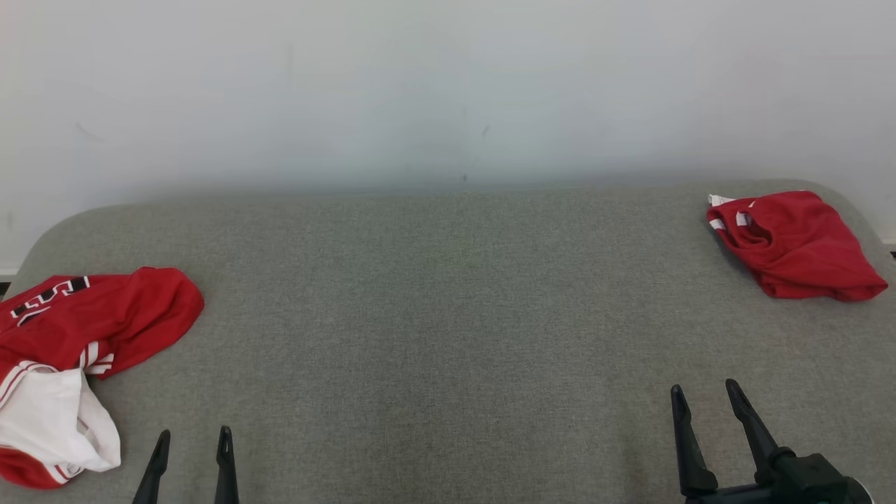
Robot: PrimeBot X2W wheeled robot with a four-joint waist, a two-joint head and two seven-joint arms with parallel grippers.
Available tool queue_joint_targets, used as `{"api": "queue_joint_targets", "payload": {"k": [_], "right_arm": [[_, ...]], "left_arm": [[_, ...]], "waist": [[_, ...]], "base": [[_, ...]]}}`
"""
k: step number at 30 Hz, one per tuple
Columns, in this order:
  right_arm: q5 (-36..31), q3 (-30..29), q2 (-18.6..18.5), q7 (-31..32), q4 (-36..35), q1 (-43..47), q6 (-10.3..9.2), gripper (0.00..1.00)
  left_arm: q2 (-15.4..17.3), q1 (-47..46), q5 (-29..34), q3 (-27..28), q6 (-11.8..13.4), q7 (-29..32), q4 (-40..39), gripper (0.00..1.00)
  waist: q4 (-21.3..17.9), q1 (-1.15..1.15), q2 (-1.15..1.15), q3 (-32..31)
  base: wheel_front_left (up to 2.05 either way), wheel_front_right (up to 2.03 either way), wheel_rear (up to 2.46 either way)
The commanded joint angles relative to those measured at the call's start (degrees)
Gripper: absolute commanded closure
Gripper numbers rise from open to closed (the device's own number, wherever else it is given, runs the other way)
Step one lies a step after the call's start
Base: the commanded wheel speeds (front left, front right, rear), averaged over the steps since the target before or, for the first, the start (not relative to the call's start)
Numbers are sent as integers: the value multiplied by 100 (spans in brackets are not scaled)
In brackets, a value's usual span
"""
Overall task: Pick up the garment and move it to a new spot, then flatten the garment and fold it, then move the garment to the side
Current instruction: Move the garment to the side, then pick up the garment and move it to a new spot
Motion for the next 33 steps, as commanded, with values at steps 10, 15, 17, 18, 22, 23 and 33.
{"api": "queue_joint_targets", "payload": {"k": [10,15,17,18,22,23,33], "right_arm": [[-233,14,234,-26,38,108,-17,0],[-283,-21,264,-25,106,100,-17,0],[-315,-18,271,-26,133,98,-17,0],[-318,-16,274,-26,147,94,-17,0],[-337,1,283,-26,177,70,-17,0],[-339,5,287,-26,184,67,-17,0],[-346,-25,301,-26,251,79,-17,0]], "left_arm": [[104,88,89,-103,-36,-17,319,0],[184,82,36,-102,-37,51,373,0],[188,72,-4,-99,-33,80,366,0],[206,74,-21,-91,-33,93,367,0],[223,94,-48,-69,-17,111,366,0],[223,110,-56,-63,-10,114,366,0],[245,113,-120,-107,17,111,341,0]], "waist": [[-68,0,0,-120],[-59,0,0,-154],[-48,0,0,-155],[-45,0,0,-153],[-46,0,0,-145],[-49,0,0,-142],[-48,0,0,-121]], "base": [[0,0,0],[0,0,0],[0,0,0],[0,0,0],[0,0,0],[0,0,0],[0,0,0]]}}
